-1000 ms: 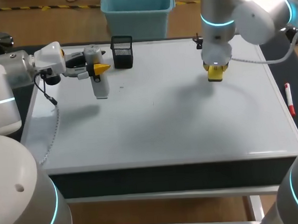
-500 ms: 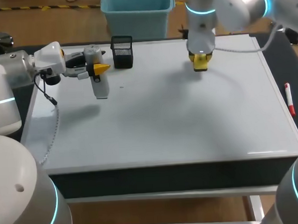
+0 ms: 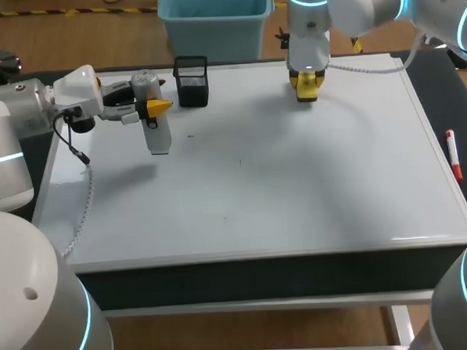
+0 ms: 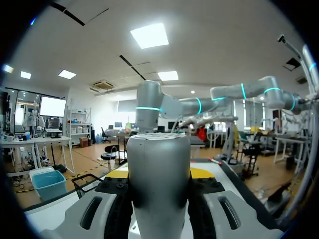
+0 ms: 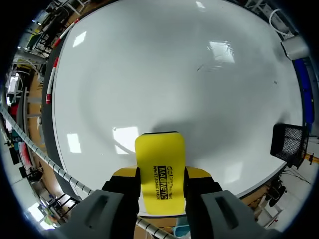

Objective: Pick up the inspection probe, press it on each red-marked spot on the whiteboard one by one, put down the probe, pick up the eraser, and wipe off all the red marks.

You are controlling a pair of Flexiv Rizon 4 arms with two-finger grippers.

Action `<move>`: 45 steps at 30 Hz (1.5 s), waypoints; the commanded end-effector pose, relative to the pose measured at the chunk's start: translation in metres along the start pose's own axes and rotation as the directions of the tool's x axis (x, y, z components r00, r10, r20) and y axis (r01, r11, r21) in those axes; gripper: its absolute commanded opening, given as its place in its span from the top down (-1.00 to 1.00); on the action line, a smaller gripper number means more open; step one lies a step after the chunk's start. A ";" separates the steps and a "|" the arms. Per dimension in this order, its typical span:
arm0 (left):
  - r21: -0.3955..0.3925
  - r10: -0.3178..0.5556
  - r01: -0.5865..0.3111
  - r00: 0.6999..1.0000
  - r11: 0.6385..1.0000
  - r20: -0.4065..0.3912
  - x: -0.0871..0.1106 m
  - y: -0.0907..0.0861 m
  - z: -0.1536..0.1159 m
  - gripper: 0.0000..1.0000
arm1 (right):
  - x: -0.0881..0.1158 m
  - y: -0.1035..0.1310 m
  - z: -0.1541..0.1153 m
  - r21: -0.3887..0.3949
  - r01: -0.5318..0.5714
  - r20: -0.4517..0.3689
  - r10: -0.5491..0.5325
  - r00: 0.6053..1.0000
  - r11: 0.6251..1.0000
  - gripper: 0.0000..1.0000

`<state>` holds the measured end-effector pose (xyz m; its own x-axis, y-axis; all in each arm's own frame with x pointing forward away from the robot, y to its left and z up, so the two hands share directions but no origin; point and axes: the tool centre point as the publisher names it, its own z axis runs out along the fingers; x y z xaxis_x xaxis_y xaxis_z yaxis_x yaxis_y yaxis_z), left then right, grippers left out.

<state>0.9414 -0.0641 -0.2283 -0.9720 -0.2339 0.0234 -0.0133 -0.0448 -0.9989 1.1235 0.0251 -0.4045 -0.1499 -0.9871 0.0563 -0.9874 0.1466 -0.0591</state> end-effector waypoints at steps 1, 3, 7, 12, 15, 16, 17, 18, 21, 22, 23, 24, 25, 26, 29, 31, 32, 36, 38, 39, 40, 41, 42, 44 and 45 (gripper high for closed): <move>0.000 -0.001 0.001 1.000 1.000 -0.001 -0.001 -0.001 0.000 1.00 | -0.004 -0.010 0.006 -0.067 0.002 -0.015 -0.003 1.000 0.998 1.00; 0.000 -0.001 0.001 1.000 1.000 -0.001 -0.001 -0.001 0.000 1.00 | -0.005 -0.011 0.010 -0.073 0.004 -0.041 -0.007 0.999 0.997 1.00; 0.000 -0.001 0.001 1.000 1.000 -0.001 -0.001 -0.001 0.000 1.00 | -0.005 -0.010 0.013 -0.081 0.009 -0.038 -0.012 0.999 0.997 1.00; 0.000 -0.001 0.001 1.000 1.000 -0.001 -0.001 -0.001 0.000 1.00 | -0.005 -0.010 0.017 -0.087 0.009 -0.047 -0.013 0.999 0.996 1.00; 0.000 -0.001 0.001 1.000 1.000 -0.001 -0.001 -0.001 0.000 1.00 | -0.006 -0.008 0.019 -0.090 0.008 -0.044 -0.012 0.999 0.996 1.00; 0.000 -0.001 0.001 1.000 1.000 -0.001 -0.001 -0.001 0.000 1.00 | -0.006 -0.008 0.020 -0.091 0.008 -0.043 -0.012 0.999 0.996 1.00; 0.000 -0.001 0.001 1.000 1.000 -0.001 -0.001 -0.001 0.000 1.00 | -0.006 -0.008 0.021 -0.092 0.008 -0.043 -0.012 0.999 0.996 1.00; 0.000 -0.001 0.001 1.000 1.000 -0.001 -0.001 -0.001 0.000 1.00 | -0.006 -0.007 0.021 -0.092 0.008 -0.042 -0.012 0.999 0.996 1.00; 0.000 -0.001 0.001 1.000 1.000 -0.001 -0.001 -0.001 0.000 1.00 | -0.006 -0.005 0.022 -0.092 0.007 -0.044 -0.011 0.999 0.996 1.00; 0.000 -0.001 0.001 1.000 1.000 -0.001 -0.001 -0.001 0.000 1.00 | -0.006 -0.005 0.023 -0.091 0.006 -0.044 -0.010 0.999 0.996 1.00; 0.000 -0.001 0.001 1.000 1.000 -0.001 -0.001 -0.001 0.000 1.00 | -0.005 -0.003 0.023 -0.091 0.002 -0.046 -0.007 0.999 0.996 1.00; 0.000 -0.001 0.001 1.000 1.000 -0.001 -0.001 -0.001 0.000 1.00 | -0.005 -0.003 0.024 -0.092 -0.002 -0.047 -0.002 0.999 0.996 1.00; 0.000 -0.001 0.001 1.000 1.000 -0.001 -0.001 -0.001 0.000 1.00 | -0.005 -0.002 0.024 -0.093 -0.008 -0.049 0.003 0.999 0.996 1.00; 0.000 -0.001 0.001 1.000 1.000 -0.001 -0.001 -0.001 0.000 1.00 | -0.005 -0.002 0.025 -0.093 -0.009 -0.050 0.004 0.999 0.996 1.00; 0.000 -0.001 0.001 1.000 1.000 -0.001 -0.001 -0.001 0.000 1.00 | -0.005 0.002 0.025 -0.093 -0.012 -0.047 0.008 0.999 0.996 0.65; 0.000 -0.001 0.001 1.000 1.000 -0.001 -0.001 -0.001 0.000 1.00 | -0.004 0.004 0.023 -0.092 -0.014 -0.045 0.010 0.999 0.996 -0.32; 0.000 -0.001 0.001 1.000 1.000 -0.001 -0.001 -0.001 0.000 1.00 | -0.004 0.006 0.021 -0.090 -0.014 -0.043 0.010 0.999 0.996 -1.00; 0.000 -0.001 0.001 1.000 1.000 -0.001 -0.001 -0.001 0.000 1.00 | 0.001 0.010 0.013 -0.079 -0.036 -0.008 0.036 0.999 0.996 -1.00; 0.000 -0.001 0.001 1.000 1.000 -0.001 -0.001 -0.001 0.000 1.00 | 0.006 0.012 0.007 -0.077 -0.063 0.019 0.064 0.998 0.995 -1.00; 0.000 -0.001 0.001 1.000 1.000 -0.001 -0.001 -0.001 0.000 1.00 | 0.009 0.013 0.003 -0.075 -0.076 0.036 0.078 0.996 0.994 -1.00; 0.000 -0.001 0.001 1.000 1.000 -0.001 -0.001 -0.001 0.000 1.00 | 0.012 0.014 -0.001 -0.079 -0.098 0.058 0.103 0.993 0.992 -1.00; 0.000 -0.001 0.001 1.000 1.000 -0.001 -0.001 -0.001 0.000 1.00 | 0.015 0.015 -0.005 -0.080 -0.122 0.068 0.128 0.989 0.989 -1.00; 0.000 -0.001 0.001 1.000 1.000 -0.001 -0.001 -0.001 0.000 1.00 | 0.018 0.015 -0.009 -0.079 -0.141 0.078 0.147 0.986 0.987 -1.00; 0.000 -0.001 0.001 1.000 1.000 -0.001 -0.001 -0.001 0.000 1.00 | 0.025 0.016 -0.019 -0.080 -0.185 0.109 0.193 0.975 0.979 -1.00; 0.000 -0.001 0.001 1.000 1.000 -0.001 -0.001 -0.001 0.000 1.00 | 0.028 0.017 -0.023 -0.080 -0.207 0.117 0.215 0.970 0.975 -1.00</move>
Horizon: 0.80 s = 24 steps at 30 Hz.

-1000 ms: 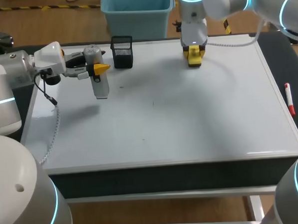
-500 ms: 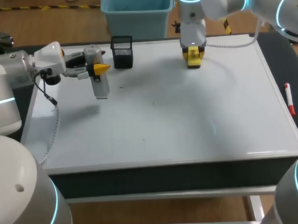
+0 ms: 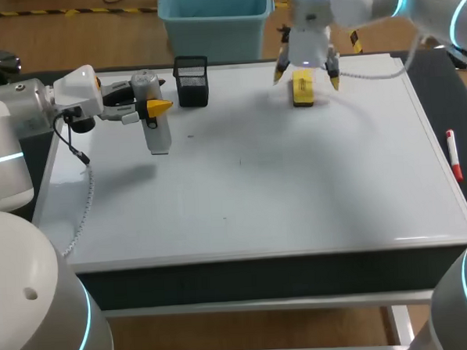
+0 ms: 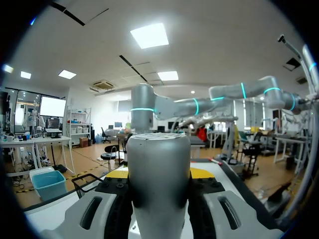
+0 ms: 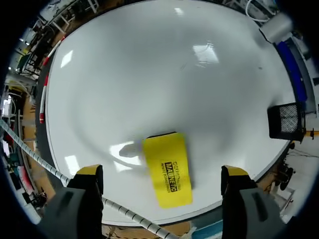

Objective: Pick up the inspection probe, press it on each red-marked spot on the whiteboard one by one, put down the probe, pick up the eraser, and wipe off all the red marks.

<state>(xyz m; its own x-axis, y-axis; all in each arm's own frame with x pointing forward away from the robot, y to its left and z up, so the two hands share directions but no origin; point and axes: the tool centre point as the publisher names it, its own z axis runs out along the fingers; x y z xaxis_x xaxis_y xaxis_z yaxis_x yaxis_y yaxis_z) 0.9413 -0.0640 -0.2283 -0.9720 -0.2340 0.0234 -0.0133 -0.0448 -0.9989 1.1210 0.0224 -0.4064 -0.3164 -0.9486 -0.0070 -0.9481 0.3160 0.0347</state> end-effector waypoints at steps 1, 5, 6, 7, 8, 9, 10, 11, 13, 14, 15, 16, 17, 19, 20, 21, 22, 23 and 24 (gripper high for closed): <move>0.000 -0.001 0.001 1.000 1.000 -0.001 -0.001 -0.001 0.000 1.00 | 0.029 0.013 -0.030 0.021 -0.064 0.086 0.062 0.994 0.998 -1.00; 0.000 -0.001 0.001 1.000 1.000 -0.001 -0.001 -0.001 0.000 1.00 | 0.042 0.011 -0.048 -0.024 -0.177 0.128 0.178 0.976 0.984 -1.00; 0.000 -0.001 0.001 1.000 1.000 -0.001 -0.001 -0.001 0.000 1.00 | 0.044 0.008 -0.051 -0.040 -0.232 0.073 0.234 0.969 0.972 -1.00; 0.000 -0.001 0.001 1.000 1.000 -0.001 -0.001 -0.001 0.000 1.00 | 0.046 0.007 -0.053 -0.043 -0.248 0.071 0.250 0.966 0.968 -1.00; 0.000 -0.001 0.001 1.000 1.000 -0.001 -0.001 -0.001 0.000 1.00 | 0.049 0.006 -0.056 -0.078 -0.288 0.084 0.294 0.952 0.955 -1.00; 0.000 -0.001 0.001 1.000 1.000 -0.001 -0.001 -0.001 0.000 1.00 | 0.052 0.004 -0.058 -0.105 -0.321 0.081 0.330 0.940 0.941 -1.00; 0.000 -0.001 0.001 1.000 1.000 -0.001 -0.001 -0.001 0.000 1.00 | 0.054 0.002 -0.061 -0.115 -0.368 0.045 0.375 0.926 0.923 -1.00; 0.000 -0.001 0.001 1.000 1.000 -0.001 -0.001 -0.001 0.000 1.00 | 0.057 0.000 -0.063 -0.135 -0.403 0.032 0.410 0.911 0.905 -1.00; 0.000 -0.001 0.001 1.000 1.000 -0.001 -0.001 -0.001 0.000 1.00 | 0.063 -0.001 -0.068 -0.162 -0.437 0.062 0.451 0.890 0.885 -1.00; 0.000 -0.001 0.001 1.000 1.000 -0.001 -0.001 -0.001 0.000 1.00 | 0.066 -0.003 -0.071 -0.181 -0.459 0.071 0.477 0.876 0.870 -1.00; 0.000 -0.001 0.001 1.000 1.000 -0.001 -0.001 -0.001 0.000 1.00 | 0.069 -0.005 -0.073 -0.195 -0.479 0.070 0.499 0.864 0.856 -1.00; 0.000 -0.001 0.001 1.000 1.000 -0.001 -0.001 -0.001 0.000 1.00 | 0.071 -0.005 -0.076 -0.204 -0.488 0.092 0.513 0.853 0.849 -1.00; 0.000 -0.001 0.001 1.000 1.000 -0.001 -0.001 -0.001 0.000 1.00 | 0.073 -0.005 -0.079 -0.209 -0.502 0.096 0.529 0.843 0.839 -1.00; 0.000 -0.001 0.001 1.000 1.000 -0.001 -0.001 -0.001 0.000 1.00 | 0.077 -0.005 -0.085 -0.228 -0.518 0.127 0.552 0.824 0.825 -1.00; 0.000 -0.001 0.001 1.000 1.000 -0.001 -0.001 -0.001 0.000 1.00 | 0.079 -0.005 -0.089 -0.240 -0.523 0.141 0.563 0.815 0.818 -1.00; 0.000 -0.001 0.001 1.000 1.000 -0.001 -0.001 -0.001 0.000 1.00 | 0.080 -0.005 -0.092 -0.245 -0.540 0.140 0.580 0.802 0.805 -1.00; 0.000 -0.001 0.001 1.000 1.000 -0.001 -0.001 -0.001 0.000 1.00 | 0.082 -0.004 -0.095 -0.257 -0.541 0.164 0.588 0.792 0.801 -1.00; 0.000 -0.001 0.001 1.000 1.000 -0.001 -0.001 -0.001 0.000 1.00 | 0.083 -0.004 -0.099 -0.265 -0.540 0.177 0.591 0.787 0.799 -1.00; 0.000 -0.001 0.001 1.000 1.000 -0.001 -0.001 -0.001 0.000 1.00 | 0.084 -0.002 -0.102 -0.269 -0.551 0.181 0.604 0.777 0.790 -1.00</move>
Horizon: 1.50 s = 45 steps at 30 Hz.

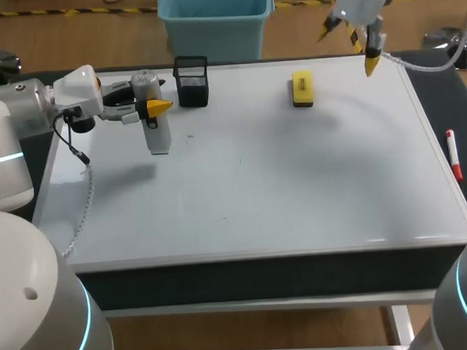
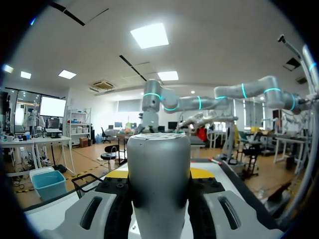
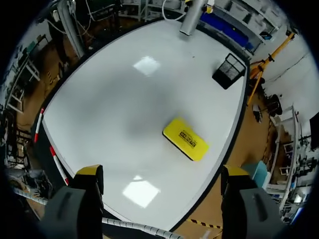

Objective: Pick up the inspection probe, press it on each red-marked spot on the whiteboard one by one, put down the probe, pick up the eraser, and wipe off all the red marks.

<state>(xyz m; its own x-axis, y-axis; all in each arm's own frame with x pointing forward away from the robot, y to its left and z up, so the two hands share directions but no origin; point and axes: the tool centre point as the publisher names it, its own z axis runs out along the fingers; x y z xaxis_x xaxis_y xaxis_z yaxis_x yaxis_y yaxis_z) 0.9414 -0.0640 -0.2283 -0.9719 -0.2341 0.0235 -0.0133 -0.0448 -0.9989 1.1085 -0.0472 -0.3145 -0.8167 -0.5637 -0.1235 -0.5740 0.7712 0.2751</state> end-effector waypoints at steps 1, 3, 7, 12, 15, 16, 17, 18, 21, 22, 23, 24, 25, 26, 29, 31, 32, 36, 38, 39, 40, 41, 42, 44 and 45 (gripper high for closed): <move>0.000 -0.001 0.001 1.000 1.000 -0.002 -0.001 -0.001 0.000 1.00 | 0.014 -0.001 -0.016 -0.032 -0.014 0.060 0.016 0.998 0.999 -1.00; 0.000 -0.001 0.001 1.000 1.000 -0.002 -0.001 -0.001 0.000 1.00 | 0.015 0.000 -0.024 -0.045 -0.029 0.089 0.033 0.995 0.999 -1.00; 0.000 -0.001 0.001 1.000 1.000 -0.002 -0.001 -0.001 0.000 1.00 | 0.018 0.001 -0.037 -0.074 -0.048 0.149 0.059 0.987 0.996 -1.00; 0.000 -0.001 0.001 1.000 1.000 -0.002 -0.001 -0.001 0.000 1.00 | 0.018 0.010 -0.052 -0.089 -0.038 0.205 0.056 0.977 0.995 -1.00; 0.000 -0.001 0.001 1.000 1.000 -0.002 -0.001 -0.001 0.000 1.00 | 0.018 0.019 -0.060 -0.095 -0.039 0.226 0.060 0.972 0.995 -1.00; 0.000 -0.001 0.001 1.000 1.000 -0.002 -0.001 -0.001 0.000 1.00 | 0.019 0.020 -0.063 -0.099 -0.047 0.230 0.069 0.971 0.994 -1.00; 0.000 -0.001 0.001 1.000 1.000 -0.002 -0.001 -0.001 0.000 1.00 | 0.019 0.021 -0.065 -0.106 -0.042 0.254 0.068 0.965 0.994 -1.00; 0.000 -0.001 0.001 1.000 1.000 -0.002 -0.001 -0.001 0.000 1.00 | 0.020 0.021 -0.068 -0.106 -0.037 0.276 0.065 0.959 0.994 -1.00; 0.000 -0.001 0.001 1.000 1.000 -0.002 -0.001 -0.001 0.000 1.00 | 0.022 0.022 -0.072 -0.111 -0.047 0.287 0.077 0.955 0.993 -1.00; 0.000 -0.001 0.001 1.000 1.000 -0.002 -0.001 -0.001 0.000 1.00 | 0.022 0.023 -0.073 -0.118 -0.068 0.274 0.098 0.957 0.991 -1.00; 0.000 -0.001 0.001 1.000 1.000 -0.002 -0.001 -0.001 0.000 1.00 | 0.023 0.023 -0.073 -0.120 -0.076 0.266 0.106 0.958 0.990 -1.00; 0.000 -0.001 0.001 1.000 1.000 -0.002 -0.001 -0.001 0.000 1.00 | 0.023 0.023 -0.074 -0.119 -0.076 0.266 0.105 0.958 0.990 -1.00; 0.000 -0.001 0.001 1.000 1.000 -0.002 -0.001 -0.001 0.000 1.00 | 0.024 0.024 -0.074 -0.117 -0.096 0.242 0.122 0.963 0.989 -1.00; 0.000 -0.001 0.001 1.000 1.000 -0.002 -0.001 -0.001 0.000 1.00 | 0.025 0.024 -0.074 -0.121 -0.088 0.241 0.116 0.964 0.989 -1.00; 0.000 -0.001 0.001 1.000 1.000 -0.002 -0.001 -0.001 0.000 1.00 | 0.025 0.024 -0.074 -0.121 -0.088 0.241 0.116 0.964 0.989 -1.00; 0.000 -0.001 0.001 1.000 1.000 -0.002 -0.001 -0.001 0.000 1.00 | 0.025 0.024 -0.074 -0.121 -0.088 0.241 0.116 0.964 0.989 -1.00; 0.000 -0.001 0.001 1.000 1.000 -0.002 -0.001 -0.001 0.000 1.00 | 0.025 0.024 -0.074 -0.121 -0.088 0.241 0.116 0.964 0.989 -1.00; 0.000 -0.001 0.001 1.000 1.000 -0.002 -0.001 -0.001 0.000 1.00 | 0.025 0.024 -0.074 -0.121 -0.088 0.241 0.116 0.964 0.989 -1.00; 0.000 -0.001 0.001 1.000 1.000 -0.002 -0.001 -0.001 0.000 1.00 | 0.025 0.024 -0.074 -0.121 -0.088 0.241 0.116 0.964 0.989 -1.00; 0.000 -0.001 0.001 1.000 1.000 -0.002 -0.001 -0.001 0.000 1.00 | 0.025 0.024 -0.074 -0.121 -0.088 0.241 0.116 0.964 0.989 -1.00; 0.000 -0.001 0.001 1.000 1.000 -0.002 -0.001 -0.001 0.000 1.00 | 0.025 0.024 -0.074 -0.121 -0.088 0.241 0.116 0.964 0.989 -1.00; 0.000 -0.001 0.001 1.000 1.000 -0.002 -0.001 -0.001 0.000 1.00 | 0.025 0.024 -0.074 -0.121 -0.088 0.241 0.116 0.964 0.989 -1.00; 0.000 -0.001 0.001 1.000 1.000 -0.002 -0.001 -0.001 0.000 1.00 | 0.025 0.024 -0.074 -0.121 -0.088 0.241 0.116 0.964 0.989 -1.00; 0.000 -0.001 0.001 1.000 1.000 -0.002 -0.001 -0.001 0.000 1.00 | 0.025 0.024 -0.074 -0.121 -0.088 0.241 0.116 0.964 0.989 -1.00; 0.000 -0.001 0.001 1.000 1.000 -0.002 -0.001 -0.001 0.000 1.00 | 0.025 0.024 -0.074 -0.121 -0.088 0.241 0.116 0.964 0.989 -1.00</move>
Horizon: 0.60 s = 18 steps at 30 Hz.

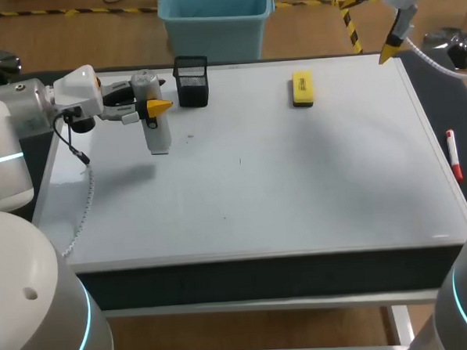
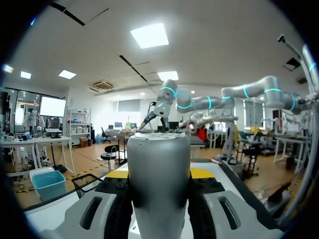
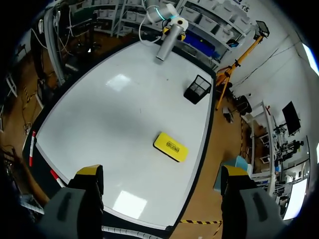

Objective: Pick up the inspection probe, press it on each red-marked spot on the whiteboard one by one, put down the probe, pick up the eraser, and wipe off all the red marks.

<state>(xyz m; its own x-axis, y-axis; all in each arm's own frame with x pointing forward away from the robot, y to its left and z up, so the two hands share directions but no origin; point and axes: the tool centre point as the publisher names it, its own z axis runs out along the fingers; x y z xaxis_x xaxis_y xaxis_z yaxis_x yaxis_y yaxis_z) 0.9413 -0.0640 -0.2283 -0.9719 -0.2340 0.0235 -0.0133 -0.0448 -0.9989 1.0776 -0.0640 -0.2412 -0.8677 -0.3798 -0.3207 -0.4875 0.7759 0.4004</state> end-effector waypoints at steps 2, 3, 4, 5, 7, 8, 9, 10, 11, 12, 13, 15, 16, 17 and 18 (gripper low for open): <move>0.000 -0.001 0.001 1.000 1.000 -0.002 -0.001 -0.001 0.000 1.00 | -0.001 -0.001 -0.001 0.002 0.001 -0.005 -0.001 1.000 1.000 -1.00; 0.000 -0.001 0.001 1.000 1.000 -0.002 -0.001 -0.001 0.000 1.00 | -0.001 -0.001 -0.001 0.002 0.001 -0.005 -0.001 1.000 1.000 -1.00; 0.000 -0.001 0.001 1.000 1.000 -0.002 -0.001 -0.001 0.000 1.00 | -0.001 -0.001 -0.001 0.002 0.001 -0.005 -0.001 1.000 1.000 -1.00; -0.005 -0.006 0.006 1.000 1.000 -0.004 -0.003 0.001 -0.001 1.00 | -0.001 -0.001 -0.001 0.002 0.001 -0.005 -0.001 1.000 1.000 -1.00; -0.011 -0.009 0.009 1.000 1.000 -0.003 -0.009 0.002 -0.002 1.00 | -0.001 -0.001 -0.001 0.002 0.001 -0.005 -0.001 1.000 1.000 -1.00; -0.018 -0.009 0.009 1.000 1.000 -0.004 -0.013 0.001 -0.001 1.00 | -0.001 -0.001 -0.001 0.002 0.001 -0.005 -0.001 1.000 1.000 -1.00; -0.022 -0.007 0.007 1.000 1.000 -0.006 -0.017 0.001 0.000 1.00 | -0.001 -0.001 -0.001 0.002 0.001 -0.005 -0.001 1.000 1.000 -1.00; -0.021 -0.007 0.007 1.000 1.000 -0.008 -0.021 0.001 0.001 1.00 | -0.001 -0.001 -0.001 0.002 0.001 -0.005 -0.001 1.000 1.000 -1.00; -0.021 -0.007 0.006 1.000 1.000 -0.010 -0.026 0.002 0.002 1.00 | -0.001 -0.001 -0.001 0.002 0.001 -0.005 -0.001 1.000 1.000 -1.00; -0.021 -0.006 0.005 1.000 1.000 -0.017 -0.030 0.003 0.004 1.00 | -0.001 -0.001 -0.001 0.002 0.001 -0.005 -0.001 1.000 1.000 -1.00; -0.011 -0.007 0.007 1.000 1.000 -0.023 -0.033 0.003 0.005 1.00 | -0.001 -0.001 -0.001 0.002 0.001 -0.005 -0.001 1.000 1.000 -1.00; -0.013 -0.006 0.005 0.999 1.000 -0.033 -0.043 0.001 0.009 1.00 | -0.001 -0.001 -0.001 0.002 0.001 -0.005 -0.001 1.000 1.000 -1.00; -0.008 -0.004 0.004 0.999 1.000 -0.039 -0.047 -0.001 0.011 1.00 | -0.001 -0.001 -0.001 0.002 0.001 -0.005 -0.001 1.000 1.000 -1.00; -0.003 -0.001 0.000 0.999 1.000 -0.046 -0.052 -0.003 0.012 1.00 | -0.001 -0.001 -0.001 0.002 0.001 -0.005 -0.001 1.000 1.000 -1.00; -0.014 0.008 -0.009 0.999 1.000 -0.053 -0.057 -0.007 0.014 1.00 | -0.001 -0.001 -0.001 0.002 0.001 -0.005 -0.001 1.000 1.000 -1.00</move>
<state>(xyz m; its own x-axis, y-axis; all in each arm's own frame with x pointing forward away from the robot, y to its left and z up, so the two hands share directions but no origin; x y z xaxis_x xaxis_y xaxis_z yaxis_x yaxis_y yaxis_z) 0.9769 -0.0616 -0.2226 -0.9716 -0.2361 0.0167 -0.0089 -0.0343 -0.9994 1.0781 -0.0638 -0.2413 -0.8680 -0.3801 -0.3194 -0.4871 0.7766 0.3996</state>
